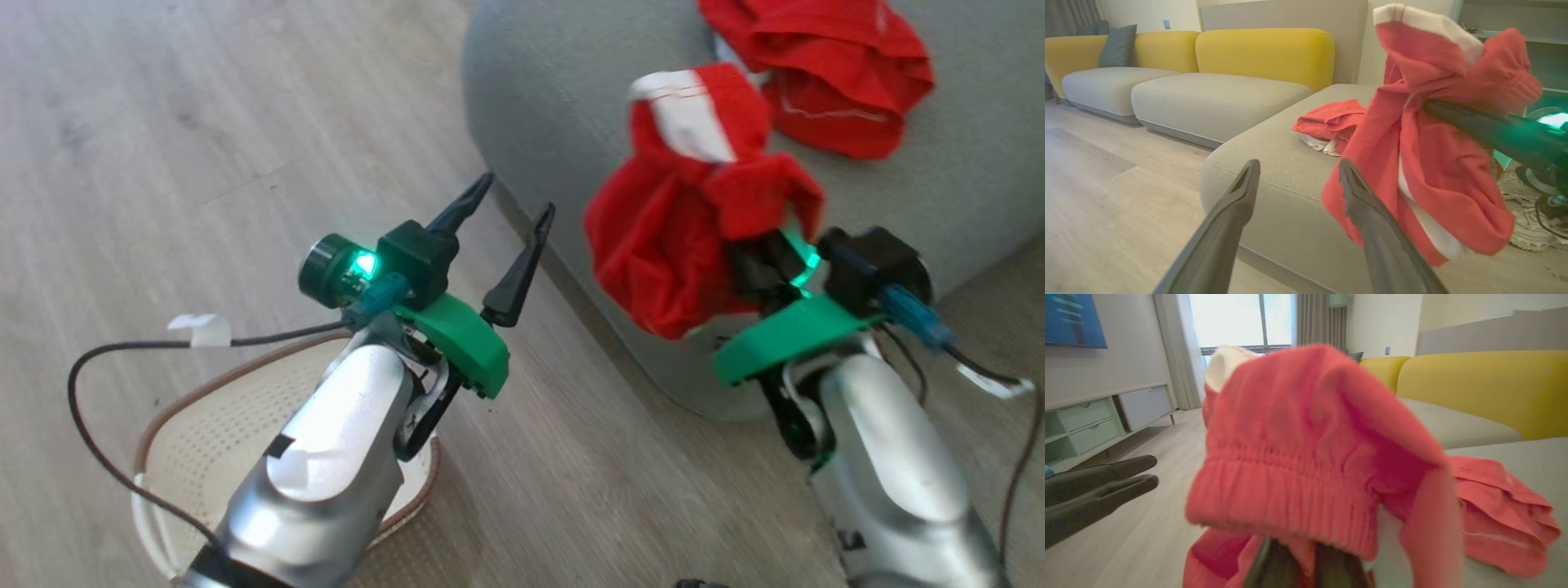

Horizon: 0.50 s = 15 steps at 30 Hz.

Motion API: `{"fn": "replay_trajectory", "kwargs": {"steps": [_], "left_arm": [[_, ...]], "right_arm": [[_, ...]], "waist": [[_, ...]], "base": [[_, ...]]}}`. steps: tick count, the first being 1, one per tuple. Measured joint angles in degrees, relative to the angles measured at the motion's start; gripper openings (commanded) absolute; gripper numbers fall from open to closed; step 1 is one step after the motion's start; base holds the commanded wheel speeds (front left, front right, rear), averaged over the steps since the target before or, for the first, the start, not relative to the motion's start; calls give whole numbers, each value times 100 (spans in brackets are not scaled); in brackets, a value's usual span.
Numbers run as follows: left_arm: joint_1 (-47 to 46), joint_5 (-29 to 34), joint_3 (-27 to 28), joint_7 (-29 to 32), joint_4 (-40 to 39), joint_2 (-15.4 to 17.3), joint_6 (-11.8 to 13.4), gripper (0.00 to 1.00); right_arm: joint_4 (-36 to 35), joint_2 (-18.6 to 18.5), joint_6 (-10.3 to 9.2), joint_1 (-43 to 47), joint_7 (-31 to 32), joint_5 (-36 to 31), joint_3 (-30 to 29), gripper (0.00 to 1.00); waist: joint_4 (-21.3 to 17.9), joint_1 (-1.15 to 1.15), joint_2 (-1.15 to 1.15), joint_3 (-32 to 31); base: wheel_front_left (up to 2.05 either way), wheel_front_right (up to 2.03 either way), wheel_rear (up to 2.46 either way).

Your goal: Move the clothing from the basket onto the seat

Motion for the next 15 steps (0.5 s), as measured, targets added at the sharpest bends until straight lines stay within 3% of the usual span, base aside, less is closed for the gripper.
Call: {"fn": "replay_trajectory", "kwargs": {"steps": [9,15], "left_arm": [[-55,91,-59,0,151,-34,-120,100],[-131,256,-118,0,282,-10,-201,100]], "right_arm": [[-522,-285,-1,235,-1,-245,-634,0],[-600,-509,0,-141,-1,-322,-877,0]], "waist": [[-126,0,0,391],[-157,0,0,773]], "base": [[0,0,0],[0,0,0]]}}
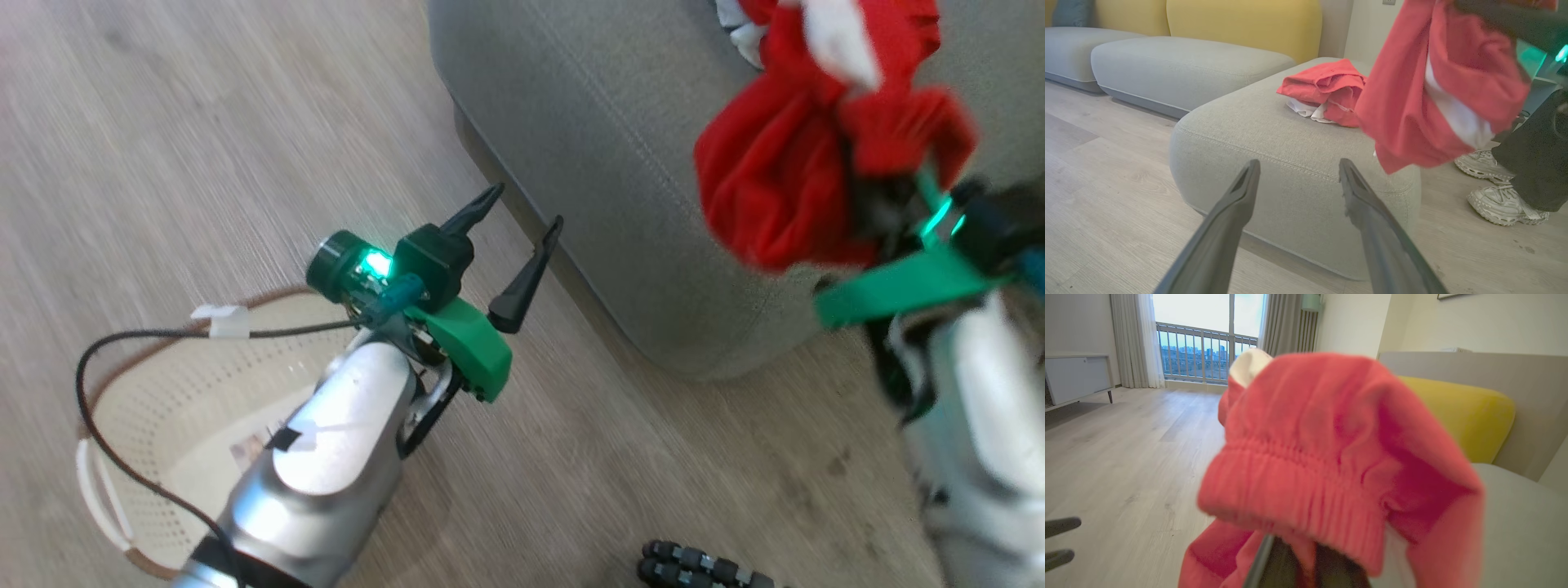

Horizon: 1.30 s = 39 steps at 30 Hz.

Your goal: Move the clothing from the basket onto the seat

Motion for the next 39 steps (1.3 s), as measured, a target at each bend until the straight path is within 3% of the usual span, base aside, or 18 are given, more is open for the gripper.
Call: {"fn": "replay_trajectory", "kwargs": {"steps": [8,25,32,39], "left_arm": [[-178,111,-49,0,70,198,-49,100],[-408,293,-110,493,-569,951,-48,100],[-436,341,-149,692,-982,1229,-56,100],[-509,348,-166,742,-1198,1374,-55,100]], "right_arm": [[137,-427,0,-1265,0,-132,-393,0],[1745,-1551,0,-4465,289,-557,-1354,0],[2012,-1895,0,-5001,803,-879,-2448,0],[2384,-1942,0,-5009,1261,-1160,-3893,0]], "waist": [[-30,1,0,537],[89,1,0,1973],[388,1,0,2548],[813,0,0,2995]], "base": [[0,0,0],[0,0,0],[0,0,0],[0,0,0]]}}
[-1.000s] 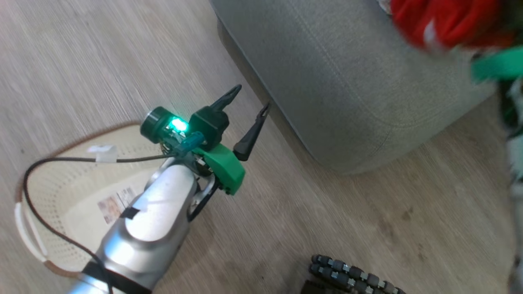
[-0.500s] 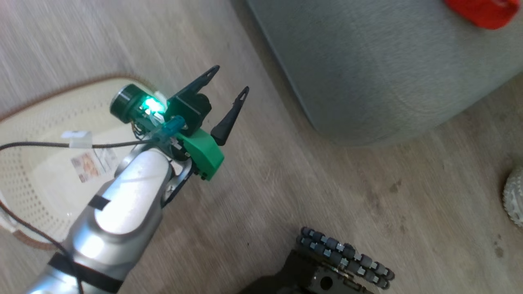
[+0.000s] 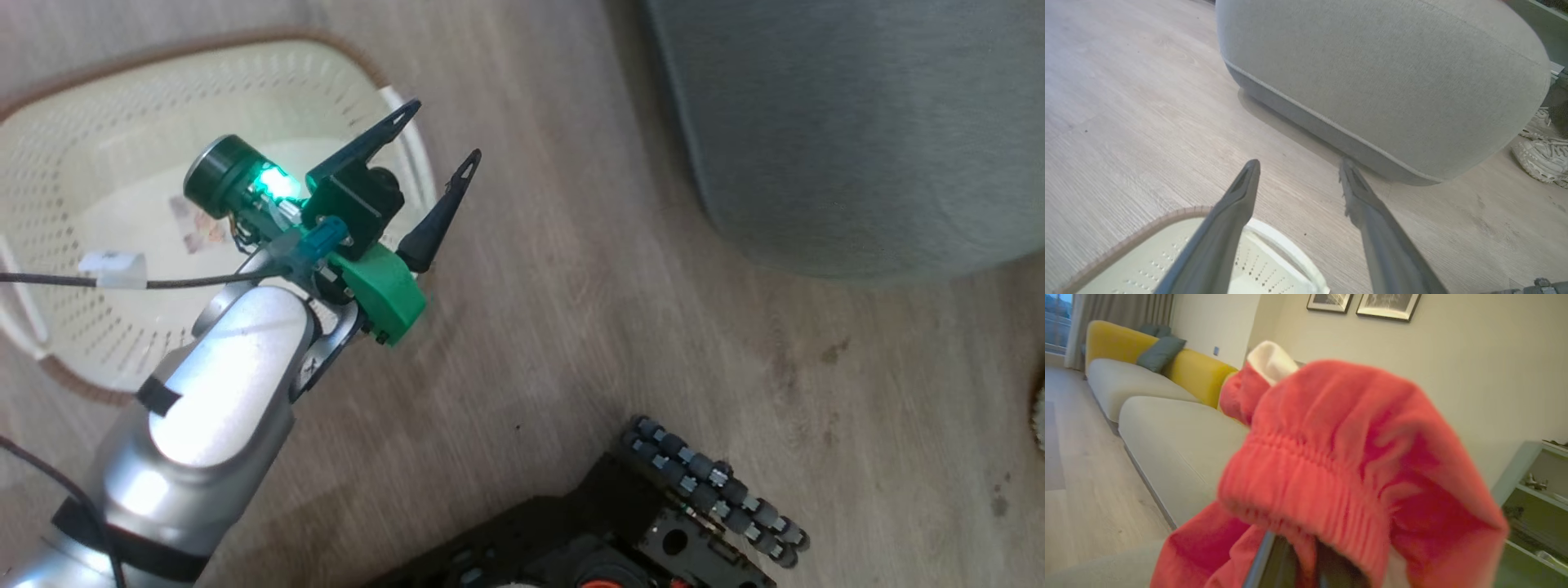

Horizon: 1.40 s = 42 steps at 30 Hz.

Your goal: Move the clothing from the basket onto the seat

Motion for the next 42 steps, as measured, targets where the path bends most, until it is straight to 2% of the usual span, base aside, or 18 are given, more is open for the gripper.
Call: {"fn": "replay_trajectory", "kwargs": {"steps": [5,12,17,21,26,29,34,42], "left_arm": [[1,0,-4,49,-36,105,0,100],[38,-24,-89,92,-31,237,-1,100],[102,-27,-93,91,9,312,7,100],[230,-121,-123,86,53,308,7,100],[238,-121,-191,-19,133,276,8,100],[238,-209,-200,-70,235,236,9,100],[244,-236,-258,-170,374,188,9,100],[243,-263,-309,-186,515,165,8,100]], "right_arm": [[97,73,0,235,230,-234,-827,0],[888,559,0,688,749,-577,-2050,0],[1289,924,0,770,776,-564,-1906,0],[1474,973,0,781,519,-289,-1624,0],[1166,795,0,801,-405,-157,-1402,0],[1034,542,0,772,-586,-192,-1352,0],[1131,402,0,744,-331,-434,-1334,0],[1774,475,0,739,191,-352,-1399,0]], "waist": [[195,0,0,300],[281,0,0,500],[209,0,0,458],[207,-1,0,322],[269,-1,0,121],[346,-1,0,22],[475,-1,0,-39],[597,-1,0,8]], "base": [[0,0,0],[0,0,0],[0,0,0],[0,0,0],[0,0,0],[0,0,0],[0,0,0],[0,0,0]]}}
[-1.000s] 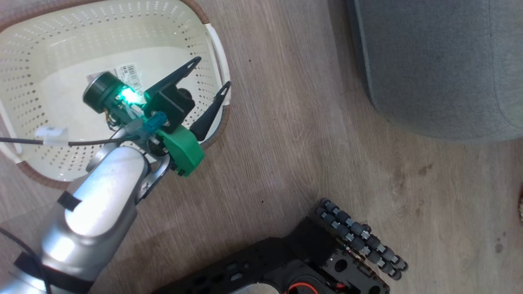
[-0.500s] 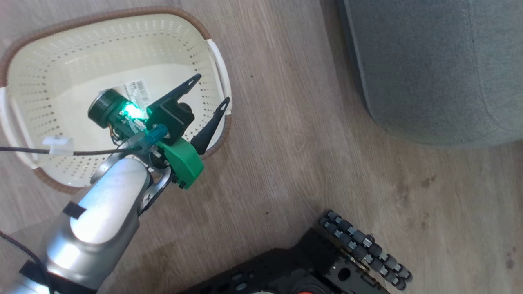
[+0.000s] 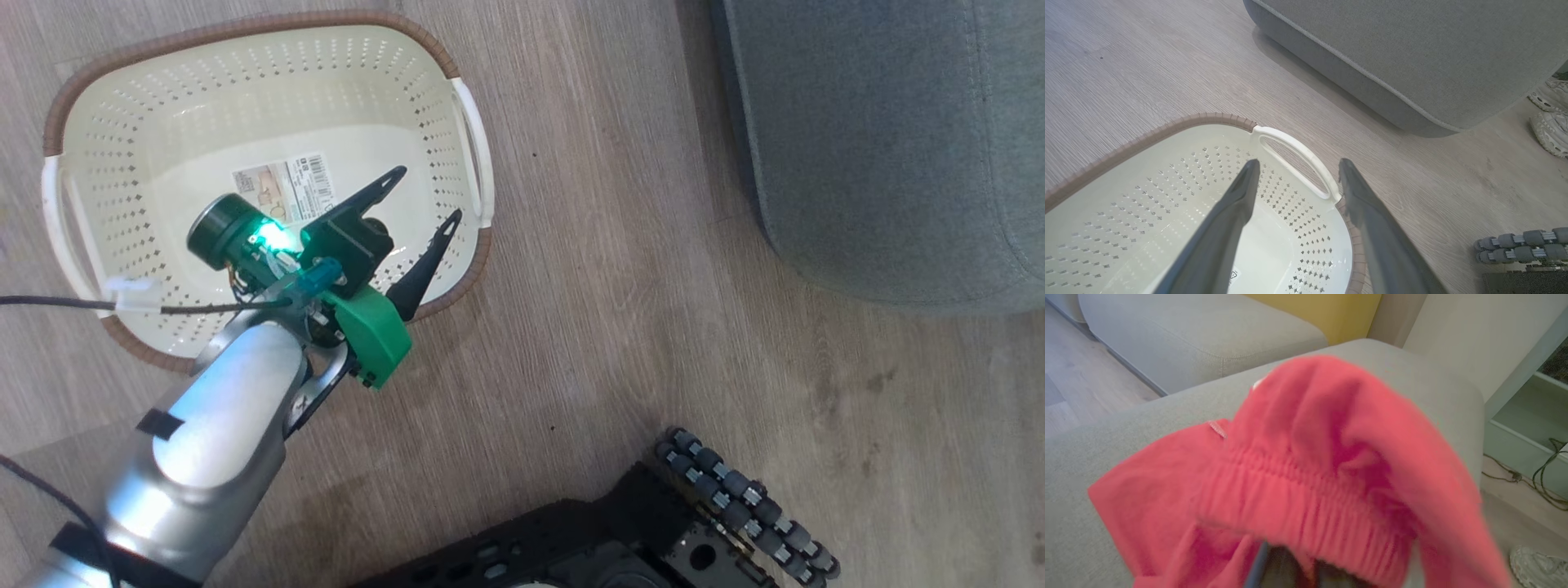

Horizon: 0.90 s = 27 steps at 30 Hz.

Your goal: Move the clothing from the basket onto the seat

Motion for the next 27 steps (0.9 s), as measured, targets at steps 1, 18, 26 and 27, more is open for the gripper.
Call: {"fn": "replay_trajectory", "kwargs": {"steps": [1,18,26,27], "left_arm": [[-1,0,-9,-3,13,-2,0,100],[-2,-176,-191,-359,549,-364,-52,100],[1,-267,-257,-490,891,-627,-57,100],[5,-270,-252,-514,928,-655,-57,100]], "right_arm": [[74,20,0,8,55,21,41,0],[443,70,0,716,-570,978,1716,100],[275,-69,0,1488,-1090,1662,2664,100],[207,-60,0,1595,-1135,1726,2766,100]], "waist": [[3,0,0,-9],[-49,0,0,-677],[1,0,0,-1158],[14,0,0,-1218]], "base": [[0,0,0],[0,0,0],[0,0,0],[0,0,0]]}}
